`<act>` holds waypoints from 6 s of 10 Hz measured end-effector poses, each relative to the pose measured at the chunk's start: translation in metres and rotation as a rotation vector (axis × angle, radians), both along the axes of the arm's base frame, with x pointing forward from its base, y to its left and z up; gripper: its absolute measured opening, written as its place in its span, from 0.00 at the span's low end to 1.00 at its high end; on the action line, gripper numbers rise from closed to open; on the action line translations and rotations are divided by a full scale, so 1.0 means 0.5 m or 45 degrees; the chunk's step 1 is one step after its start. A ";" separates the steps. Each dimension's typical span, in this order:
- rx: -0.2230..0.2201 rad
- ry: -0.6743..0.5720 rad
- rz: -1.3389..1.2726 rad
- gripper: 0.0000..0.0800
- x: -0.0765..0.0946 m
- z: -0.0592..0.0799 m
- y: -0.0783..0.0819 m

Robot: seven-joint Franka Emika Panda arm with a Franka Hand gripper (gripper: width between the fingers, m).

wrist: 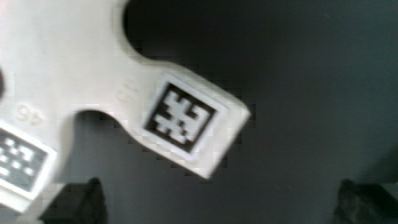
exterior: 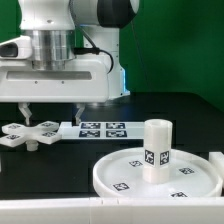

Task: Assemble round table

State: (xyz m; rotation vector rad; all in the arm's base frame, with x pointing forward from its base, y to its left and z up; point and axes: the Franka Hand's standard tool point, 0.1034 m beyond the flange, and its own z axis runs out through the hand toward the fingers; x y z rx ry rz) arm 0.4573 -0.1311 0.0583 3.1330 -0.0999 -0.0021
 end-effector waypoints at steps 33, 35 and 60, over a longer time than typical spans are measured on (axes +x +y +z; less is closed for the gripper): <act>0.046 0.105 0.310 0.81 -0.079 -0.055 -0.069; 0.042 0.107 0.282 0.81 -0.082 -0.059 -0.070; 0.106 0.092 0.087 0.57 0.090 0.091 0.195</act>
Offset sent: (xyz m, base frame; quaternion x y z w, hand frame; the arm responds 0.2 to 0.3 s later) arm -0.0040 -0.0116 0.0056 0.0278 0.0041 0.0127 0.9995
